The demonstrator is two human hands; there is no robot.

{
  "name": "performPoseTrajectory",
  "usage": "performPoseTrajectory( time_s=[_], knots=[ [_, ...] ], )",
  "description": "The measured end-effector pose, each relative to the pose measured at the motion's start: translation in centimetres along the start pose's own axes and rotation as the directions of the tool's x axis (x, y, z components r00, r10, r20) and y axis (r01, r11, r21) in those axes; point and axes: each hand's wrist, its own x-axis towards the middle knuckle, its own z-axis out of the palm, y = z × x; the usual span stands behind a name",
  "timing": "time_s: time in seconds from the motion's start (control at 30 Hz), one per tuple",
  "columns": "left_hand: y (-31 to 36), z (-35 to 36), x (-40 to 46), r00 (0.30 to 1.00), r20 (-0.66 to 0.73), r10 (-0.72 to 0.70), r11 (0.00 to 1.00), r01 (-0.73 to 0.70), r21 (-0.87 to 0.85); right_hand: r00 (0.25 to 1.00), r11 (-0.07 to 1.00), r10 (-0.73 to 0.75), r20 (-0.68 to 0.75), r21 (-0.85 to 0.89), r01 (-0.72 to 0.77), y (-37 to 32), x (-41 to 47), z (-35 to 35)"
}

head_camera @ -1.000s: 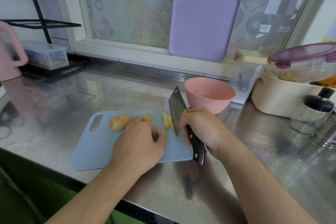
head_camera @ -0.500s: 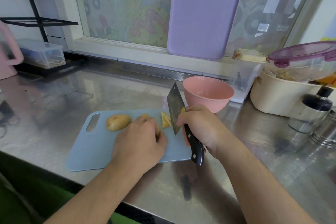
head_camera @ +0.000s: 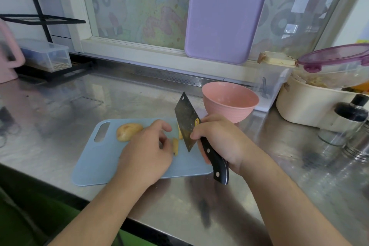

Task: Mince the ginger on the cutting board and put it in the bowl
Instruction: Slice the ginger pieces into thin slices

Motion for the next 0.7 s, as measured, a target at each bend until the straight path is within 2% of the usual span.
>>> performPoseTrajectory(
  time_s=[0.07,0.4,0.53,0.7],
  knots=[
    [-0.2,-0.1,0.0,1.000,0.025,0.010,0.999,-0.009,-0.044,1.000,1.000,0.015,0.010,0.001,-0.015,0.0,0.0,0.0],
    [-0.2,0.5,0.0,0.997,-0.026,0.077,0.994,-0.075,0.074,0.998,0.998,0.052,0.023,-0.023,-0.052,0.0,-0.2,0.9],
    [-0.7,0.5,0.4,0.999,-0.013,0.034,0.998,-0.034,-0.043,0.999,0.999,0.047,0.022,-0.006,-0.047,-0.1,-0.4,1.0],
    [-1.0,0.6,0.5,0.999,-0.005,0.037,0.993,-0.037,-0.110,0.998,0.998,0.057,0.033,0.001,-0.057,-0.2,-0.5,1.1]
  ],
)
